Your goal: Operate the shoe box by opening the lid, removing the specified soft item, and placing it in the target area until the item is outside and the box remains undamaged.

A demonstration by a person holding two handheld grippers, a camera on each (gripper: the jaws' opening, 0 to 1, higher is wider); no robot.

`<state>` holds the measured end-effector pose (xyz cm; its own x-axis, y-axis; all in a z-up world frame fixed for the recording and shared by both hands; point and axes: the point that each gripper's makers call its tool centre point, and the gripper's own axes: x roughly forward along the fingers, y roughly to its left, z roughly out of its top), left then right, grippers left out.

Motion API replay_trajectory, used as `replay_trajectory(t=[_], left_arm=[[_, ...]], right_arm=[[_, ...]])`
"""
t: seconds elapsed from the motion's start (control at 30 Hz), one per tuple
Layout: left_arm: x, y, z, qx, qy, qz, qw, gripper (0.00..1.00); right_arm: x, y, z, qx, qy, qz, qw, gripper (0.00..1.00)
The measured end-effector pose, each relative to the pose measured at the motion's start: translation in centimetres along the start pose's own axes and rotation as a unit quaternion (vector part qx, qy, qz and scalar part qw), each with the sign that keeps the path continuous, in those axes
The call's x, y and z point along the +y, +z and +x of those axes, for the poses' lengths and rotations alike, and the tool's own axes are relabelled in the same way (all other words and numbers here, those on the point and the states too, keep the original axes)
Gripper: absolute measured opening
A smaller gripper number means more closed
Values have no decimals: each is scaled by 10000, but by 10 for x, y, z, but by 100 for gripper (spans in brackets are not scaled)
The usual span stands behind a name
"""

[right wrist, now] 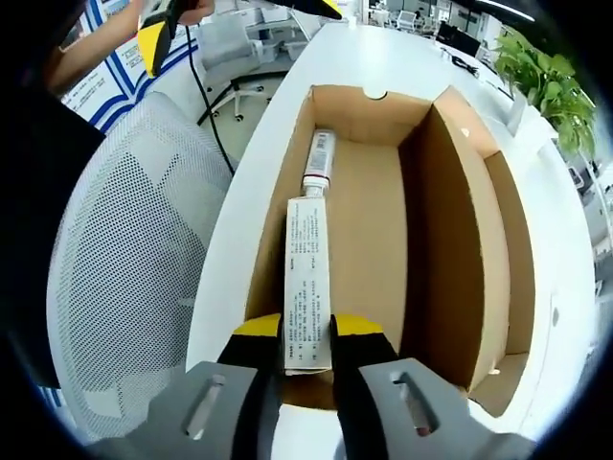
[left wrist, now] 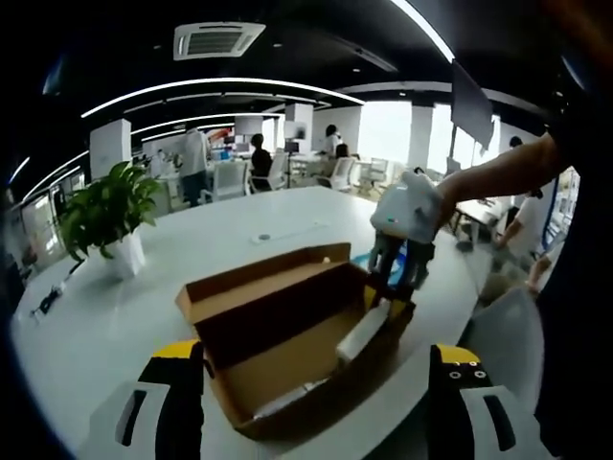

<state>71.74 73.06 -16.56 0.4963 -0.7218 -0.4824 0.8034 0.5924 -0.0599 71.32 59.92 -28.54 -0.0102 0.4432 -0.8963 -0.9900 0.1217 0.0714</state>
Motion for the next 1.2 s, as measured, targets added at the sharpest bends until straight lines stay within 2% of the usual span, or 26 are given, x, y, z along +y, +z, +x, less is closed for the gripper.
replay_trajectory(t=[0.17, 0.33, 0.63, 0.87, 1.0, 1.2], left_arm=[[-1, -1, 1, 36, -24, 21, 10000, 99], [-4, -1, 1, 42, -46, 35, 10000, 99], [-3, -5, -1, 77, -88, 46, 9999, 100], [0, -4, 1, 54, -91, 22, 9999, 100], [9, -7, 1, 22, -73, 68, 9999, 100], [4, -4, 4, 17, -104, 85, 9999, 100]], right_arm=[[-6, 10, -9, -67, -144, -141, 9998, 15], [-2, 14, -20, -75, -287, -269, 9992, 15], [-7, 27, -42, -163, -387, -350, 9985, 15], [-6, 33, -63, -267, -456, -363, 9979, 15], [-5, 32, -73, -273, -525, -389, 9975, 15], [-5, 34, -94, -369, -581, -418, 9968, 15]])
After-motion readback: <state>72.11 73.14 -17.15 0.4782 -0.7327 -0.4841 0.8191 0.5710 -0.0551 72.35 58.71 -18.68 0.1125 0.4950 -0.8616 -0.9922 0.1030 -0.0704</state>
